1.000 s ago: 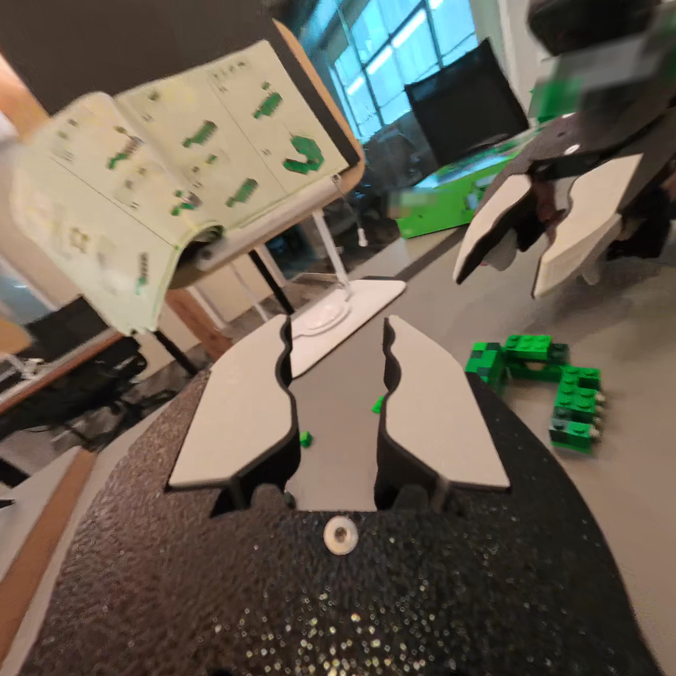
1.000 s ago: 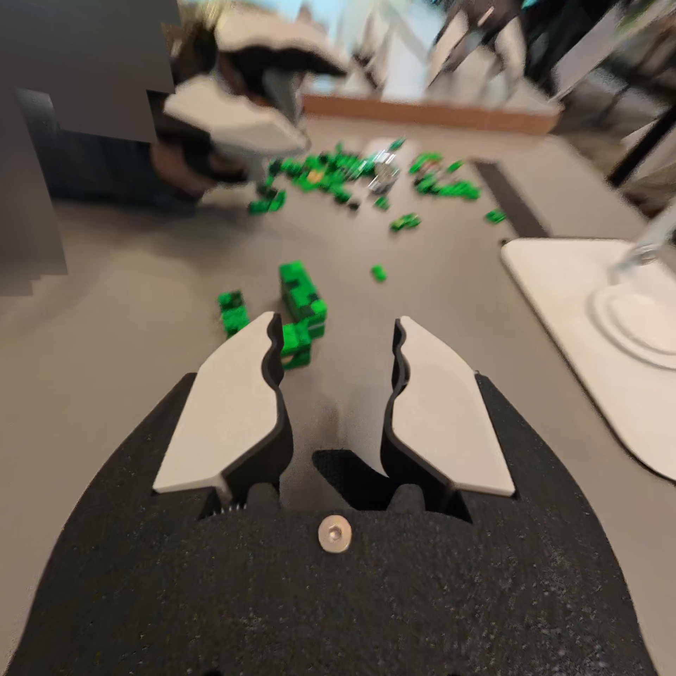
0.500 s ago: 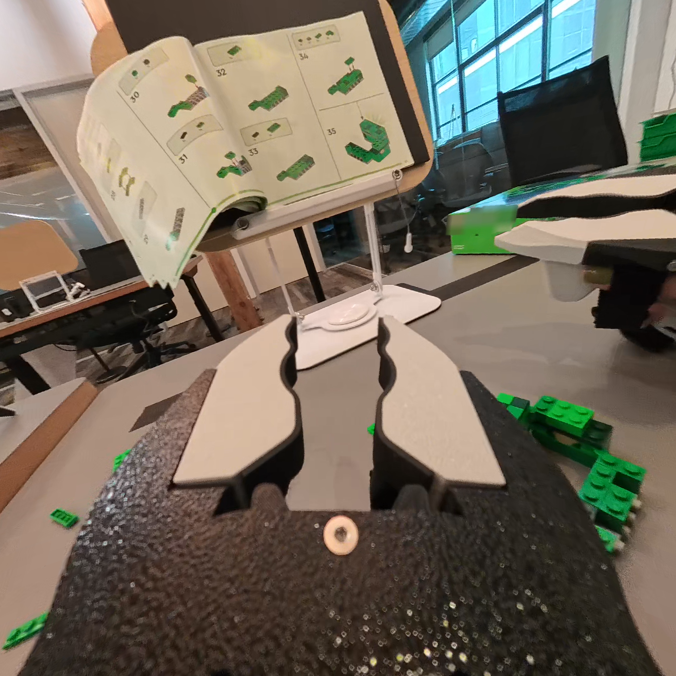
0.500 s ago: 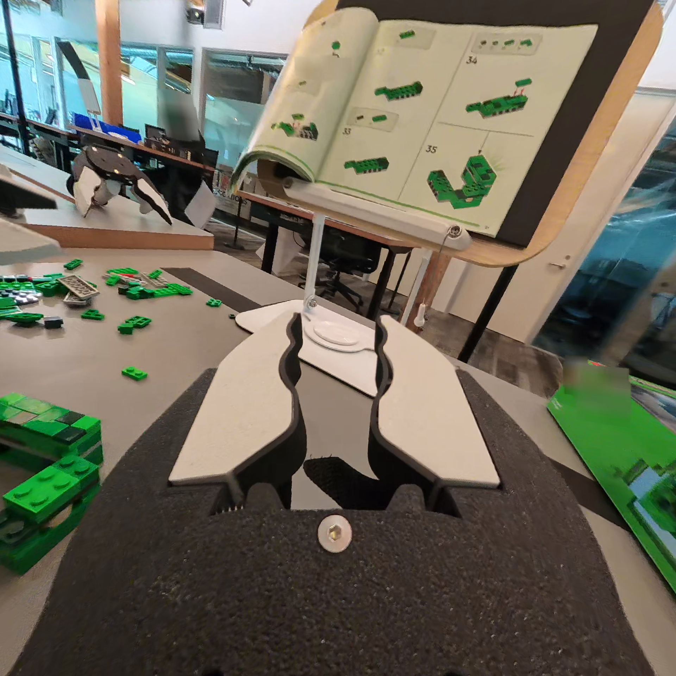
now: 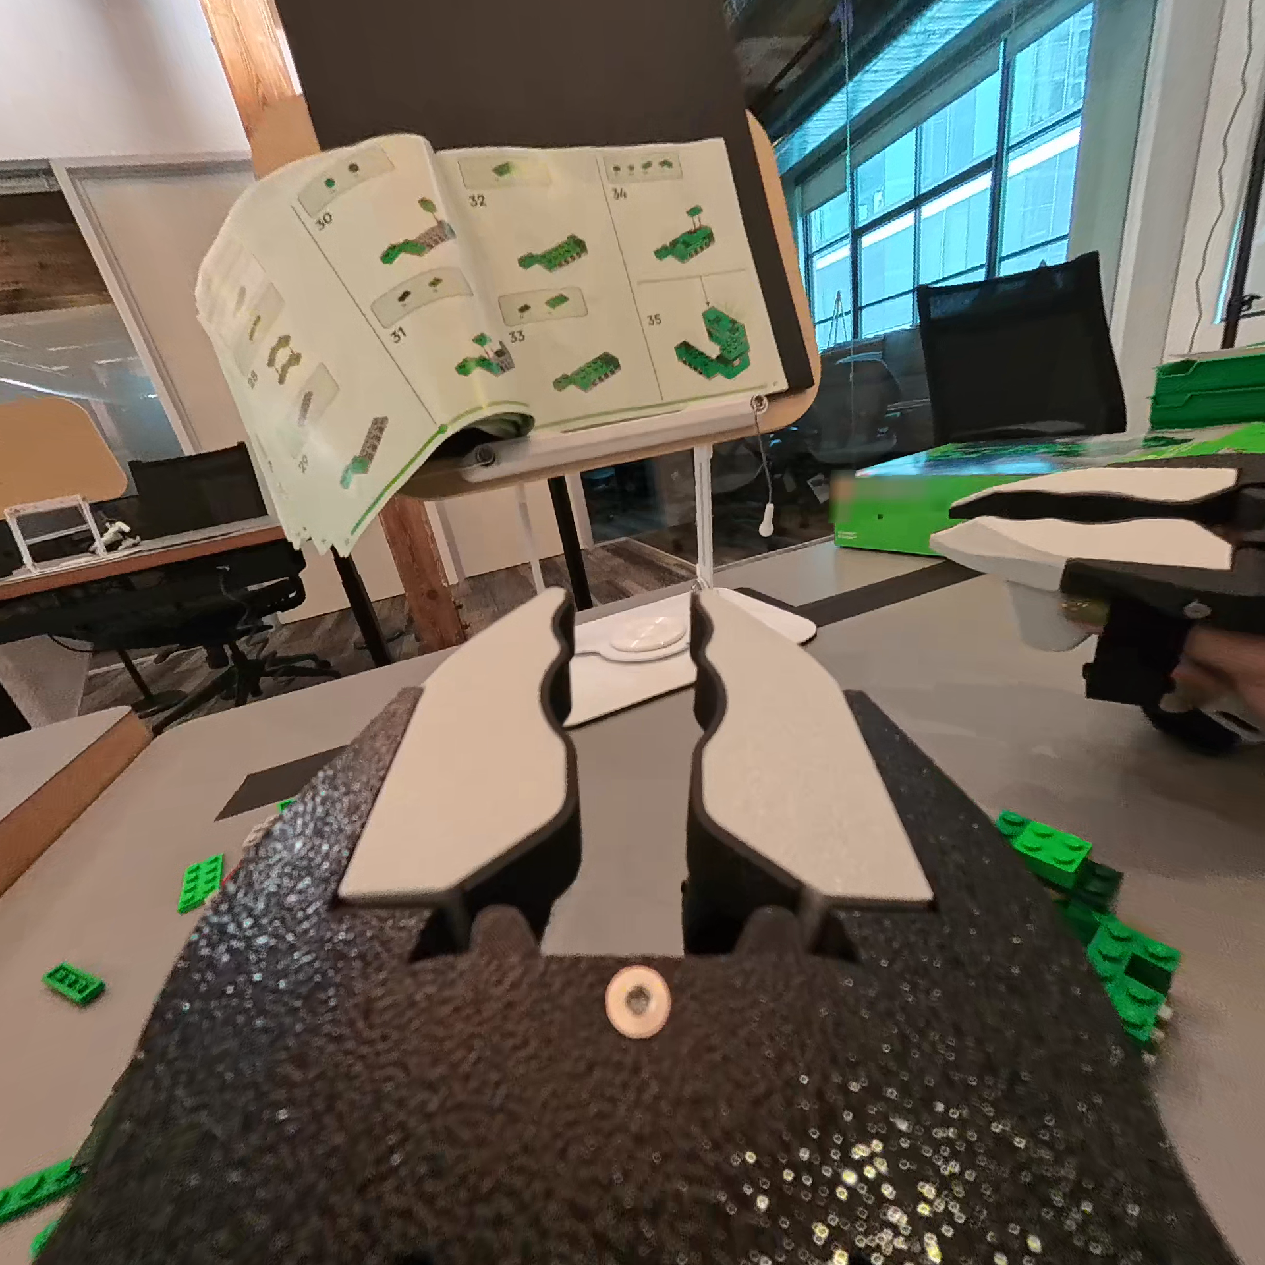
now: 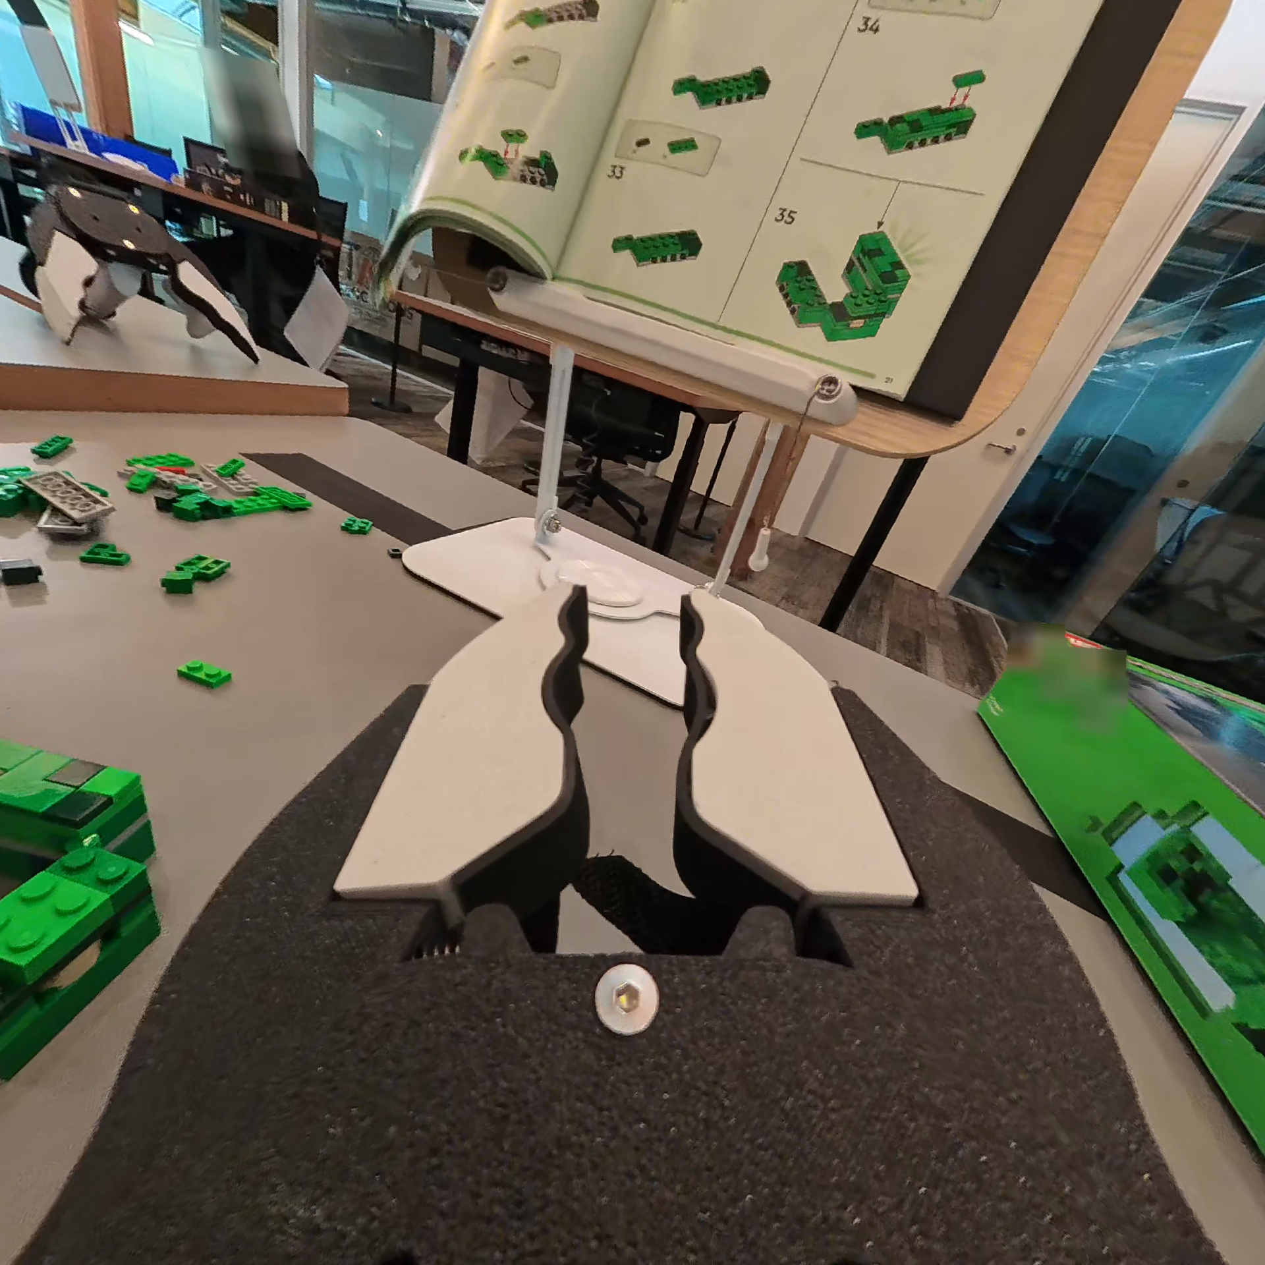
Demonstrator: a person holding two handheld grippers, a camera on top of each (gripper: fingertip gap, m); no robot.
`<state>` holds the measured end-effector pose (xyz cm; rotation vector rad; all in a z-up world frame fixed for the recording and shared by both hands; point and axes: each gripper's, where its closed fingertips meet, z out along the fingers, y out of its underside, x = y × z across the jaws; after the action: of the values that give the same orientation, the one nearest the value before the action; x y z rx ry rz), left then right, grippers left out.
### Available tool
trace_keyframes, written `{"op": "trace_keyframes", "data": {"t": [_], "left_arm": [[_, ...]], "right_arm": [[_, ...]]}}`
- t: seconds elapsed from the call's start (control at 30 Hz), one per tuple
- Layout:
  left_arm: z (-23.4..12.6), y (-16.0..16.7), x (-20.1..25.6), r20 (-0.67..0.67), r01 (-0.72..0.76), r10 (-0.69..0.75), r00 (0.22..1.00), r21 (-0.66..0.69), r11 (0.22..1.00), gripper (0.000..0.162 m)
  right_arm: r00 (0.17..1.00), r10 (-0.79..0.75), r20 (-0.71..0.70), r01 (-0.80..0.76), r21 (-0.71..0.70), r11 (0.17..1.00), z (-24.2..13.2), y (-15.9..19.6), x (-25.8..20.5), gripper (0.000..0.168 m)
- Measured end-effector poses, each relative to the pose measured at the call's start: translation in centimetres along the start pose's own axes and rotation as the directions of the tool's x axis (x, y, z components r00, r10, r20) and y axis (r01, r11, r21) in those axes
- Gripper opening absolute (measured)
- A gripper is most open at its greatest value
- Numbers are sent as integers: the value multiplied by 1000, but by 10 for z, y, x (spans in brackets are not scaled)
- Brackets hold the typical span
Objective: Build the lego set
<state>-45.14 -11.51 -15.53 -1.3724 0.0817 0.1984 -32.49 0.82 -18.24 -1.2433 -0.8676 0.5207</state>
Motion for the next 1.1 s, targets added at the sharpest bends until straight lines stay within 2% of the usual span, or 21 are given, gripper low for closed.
{"op": "trace_keyframes", "data": {"t": [0.13, 0.3, 0.33, 0.47, 0.7, 0.9, 1.1], "left_arm": [[2, -2, 5, -11, -5, 5, 1000, 18, 1000, 25], [5, -1, 6, -31, 25, -25, 999, 23, 999, 13], [5, -1, 1, -6, 42, -42, 999, 26, 999, 0], [6, 2, -17, 88, 0, 0, 996, 5, 1000, 0], [6, -2, -5, 11, 14, -15, 1000, 26, 1000, 0], [6, -5, -4, -23, 56, -55, 998, 42, 998, 0], [7, -3, 2, -60, 67, -65, 996, 36, 997, 0]], "right_arm": [[999, -46, -26, 46, -22, 999, 2, 3, 2, 22], [982, -176, -67, 174, -34, 984, 9, 7, 4, 15], [979, -191, -63, 189, -42, 981, 10, 9, 3, 13], [970, -236, -59, 233, -47, 971, 15, 11, 2, 7], [975, -201, -98, 201, -10, 979, 13, 5, 11, 1], [962, -251, -110, 251, -10, 968, 12, 2, 9, 0], [966, -238, -104, 238, -11, 971, 12, 3, 9, 0]]}}
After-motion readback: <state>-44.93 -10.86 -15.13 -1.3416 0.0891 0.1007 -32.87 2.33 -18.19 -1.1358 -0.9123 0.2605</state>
